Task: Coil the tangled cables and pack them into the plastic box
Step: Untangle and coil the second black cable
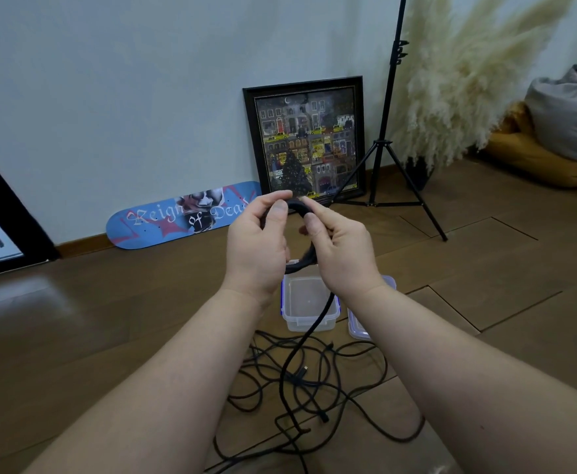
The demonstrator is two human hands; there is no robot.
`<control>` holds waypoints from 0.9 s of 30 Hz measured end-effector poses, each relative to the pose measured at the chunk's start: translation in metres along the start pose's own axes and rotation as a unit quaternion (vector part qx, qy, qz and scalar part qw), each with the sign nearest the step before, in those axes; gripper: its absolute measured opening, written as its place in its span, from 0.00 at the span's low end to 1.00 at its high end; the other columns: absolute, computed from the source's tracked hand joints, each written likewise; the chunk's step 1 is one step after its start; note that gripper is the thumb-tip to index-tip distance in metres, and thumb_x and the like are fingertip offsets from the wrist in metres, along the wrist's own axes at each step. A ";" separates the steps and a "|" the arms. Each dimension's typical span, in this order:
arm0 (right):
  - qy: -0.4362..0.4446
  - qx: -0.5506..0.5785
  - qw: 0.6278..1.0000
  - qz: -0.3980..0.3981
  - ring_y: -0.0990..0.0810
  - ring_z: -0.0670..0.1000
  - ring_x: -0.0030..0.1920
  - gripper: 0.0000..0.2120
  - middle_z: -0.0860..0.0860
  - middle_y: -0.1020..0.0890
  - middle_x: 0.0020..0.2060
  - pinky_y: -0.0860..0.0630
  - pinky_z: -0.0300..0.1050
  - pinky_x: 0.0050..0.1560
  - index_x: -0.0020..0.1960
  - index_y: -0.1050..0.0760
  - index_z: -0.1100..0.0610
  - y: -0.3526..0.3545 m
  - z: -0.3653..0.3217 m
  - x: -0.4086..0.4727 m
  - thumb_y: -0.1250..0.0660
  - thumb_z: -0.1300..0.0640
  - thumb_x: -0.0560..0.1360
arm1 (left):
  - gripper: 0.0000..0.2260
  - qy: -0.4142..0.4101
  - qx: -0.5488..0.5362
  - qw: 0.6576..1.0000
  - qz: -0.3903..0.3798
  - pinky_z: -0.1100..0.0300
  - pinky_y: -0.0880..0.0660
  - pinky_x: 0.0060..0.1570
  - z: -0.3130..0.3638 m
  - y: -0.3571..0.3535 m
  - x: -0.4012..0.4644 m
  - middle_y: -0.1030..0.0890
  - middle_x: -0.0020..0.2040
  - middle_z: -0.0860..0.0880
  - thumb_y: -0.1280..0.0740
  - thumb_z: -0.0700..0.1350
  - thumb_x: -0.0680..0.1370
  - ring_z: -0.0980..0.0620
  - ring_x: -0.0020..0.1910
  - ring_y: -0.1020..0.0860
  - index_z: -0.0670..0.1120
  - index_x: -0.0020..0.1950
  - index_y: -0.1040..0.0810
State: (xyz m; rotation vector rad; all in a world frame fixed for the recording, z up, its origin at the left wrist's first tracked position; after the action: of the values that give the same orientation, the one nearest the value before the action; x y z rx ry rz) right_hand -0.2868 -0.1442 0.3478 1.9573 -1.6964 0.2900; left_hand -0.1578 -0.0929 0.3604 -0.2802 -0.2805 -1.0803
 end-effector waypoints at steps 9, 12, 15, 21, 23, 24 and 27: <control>-0.192 0.088 0.950 -0.231 0.24 0.51 0.31 0.12 0.55 0.23 0.32 0.19 0.52 0.43 0.59 0.26 0.56 -0.024 0.031 -0.023 0.37 0.66 0.77 | 0.10 0.021 0.021 0.982 0.187 0.44 0.28 0.42 -0.014 0.067 0.016 0.22 0.41 0.47 0.39 0.55 0.76 0.48 0.36 0.31 0.55 0.45 0.19; -0.265 0.102 0.924 -0.258 0.20 0.54 0.38 0.12 0.57 0.20 0.35 0.20 0.50 0.46 0.55 0.28 0.60 -0.019 0.051 -0.030 0.38 0.71 0.74 | 0.09 0.028 -0.015 0.975 0.222 0.60 0.30 0.33 -0.019 0.078 0.020 0.22 0.40 0.47 0.40 0.47 0.83 0.55 0.28 0.32 0.52 0.49 0.21; -0.301 0.042 0.895 -0.325 0.18 0.54 0.41 0.10 0.57 0.18 0.38 0.21 0.52 0.49 0.51 0.28 0.58 -0.021 0.071 -0.049 0.37 0.70 0.74 | 0.10 0.042 -0.038 0.966 0.251 0.66 0.35 0.22 -0.020 0.085 0.022 0.28 0.34 0.49 0.42 0.45 0.84 0.59 0.19 0.36 0.51 0.48 0.23; -0.123 0.005 0.990 0.068 0.28 0.45 0.29 0.04 0.48 0.23 0.35 0.31 0.39 0.29 0.47 0.25 0.51 0.055 0.023 0.019 0.35 0.58 0.79 | 0.10 0.048 -0.040 0.957 0.282 0.66 0.35 0.22 -0.025 0.096 0.023 0.29 0.35 0.49 0.42 0.45 0.84 0.58 0.18 0.36 0.51 0.47 0.22; -0.081 -0.017 0.991 0.103 0.30 0.43 0.31 0.03 0.45 0.24 0.34 0.35 0.38 0.30 0.48 0.24 0.52 0.069 0.013 0.030 0.34 0.53 0.78 | 0.11 0.049 -0.040 0.958 0.279 0.66 0.36 0.22 -0.026 0.093 0.022 0.29 0.34 0.49 0.42 0.45 0.84 0.59 0.18 0.36 0.52 0.46 0.22; -0.114 -0.052 0.990 0.066 0.28 0.43 0.34 0.04 0.45 0.24 0.36 0.35 0.39 0.31 0.49 0.24 0.52 0.063 0.023 0.028 0.33 0.52 0.78 | 0.10 0.055 -0.041 0.955 0.287 0.65 0.36 0.22 -0.028 0.094 0.021 0.29 0.33 0.50 0.42 0.45 0.84 0.58 0.18 0.36 0.50 0.47 0.22; -0.253 -0.034 0.966 -0.023 0.27 0.50 0.36 0.05 0.53 0.22 0.41 0.34 0.42 0.33 0.46 0.28 0.52 0.041 0.073 0.006 0.32 0.58 0.74 | 0.09 0.080 -0.038 0.943 0.321 0.66 0.34 0.22 -0.037 0.105 0.017 0.28 0.33 0.51 0.41 0.46 0.84 0.55 0.21 0.35 0.47 0.55 0.21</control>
State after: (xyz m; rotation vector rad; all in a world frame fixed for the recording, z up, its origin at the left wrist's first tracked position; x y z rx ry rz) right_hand -0.3381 -0.1904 0.3000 2.1374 -1.9264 -0.3124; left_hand -0.0537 -0.0732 0.3232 -0.3210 0.0083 -0.4624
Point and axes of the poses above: each hand's wrist, its own x-axis towards the middle knuckle, its own y-axis out of the back of the hand, z = x × y, the point moved 10 cm from there along x, towards the middle knuckle
